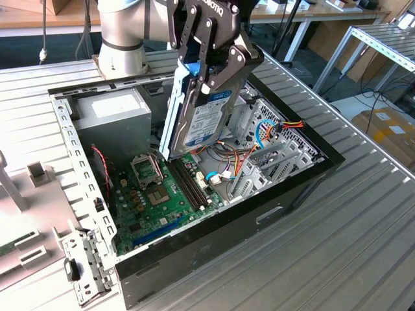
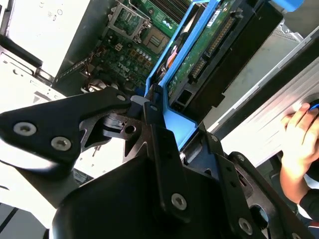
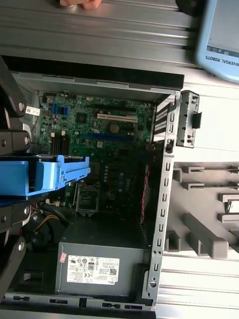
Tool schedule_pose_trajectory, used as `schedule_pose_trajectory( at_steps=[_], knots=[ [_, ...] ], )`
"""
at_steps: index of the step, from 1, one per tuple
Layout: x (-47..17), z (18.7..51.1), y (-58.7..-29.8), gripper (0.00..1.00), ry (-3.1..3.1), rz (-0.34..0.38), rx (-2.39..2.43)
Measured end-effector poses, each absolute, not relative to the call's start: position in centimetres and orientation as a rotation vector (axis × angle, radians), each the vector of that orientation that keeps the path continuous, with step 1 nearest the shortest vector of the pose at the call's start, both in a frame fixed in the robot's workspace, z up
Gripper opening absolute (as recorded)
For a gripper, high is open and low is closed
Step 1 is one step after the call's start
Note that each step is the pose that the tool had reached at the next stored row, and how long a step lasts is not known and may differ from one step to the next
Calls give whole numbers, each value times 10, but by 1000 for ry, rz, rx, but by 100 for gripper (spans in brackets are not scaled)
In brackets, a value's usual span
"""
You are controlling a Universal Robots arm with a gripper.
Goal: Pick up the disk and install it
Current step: 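Pick up the disk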
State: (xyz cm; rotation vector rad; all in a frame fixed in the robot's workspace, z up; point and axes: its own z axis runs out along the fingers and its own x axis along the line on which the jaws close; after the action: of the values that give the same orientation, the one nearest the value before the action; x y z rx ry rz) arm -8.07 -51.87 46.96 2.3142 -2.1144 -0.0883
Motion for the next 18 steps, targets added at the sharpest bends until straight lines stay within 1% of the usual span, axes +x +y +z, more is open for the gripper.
schedule_pose_trajectory(
  at_steps=[18],
  knots=[
    [-80,469,-535,37,-2114,-88,2314]
  ],
)
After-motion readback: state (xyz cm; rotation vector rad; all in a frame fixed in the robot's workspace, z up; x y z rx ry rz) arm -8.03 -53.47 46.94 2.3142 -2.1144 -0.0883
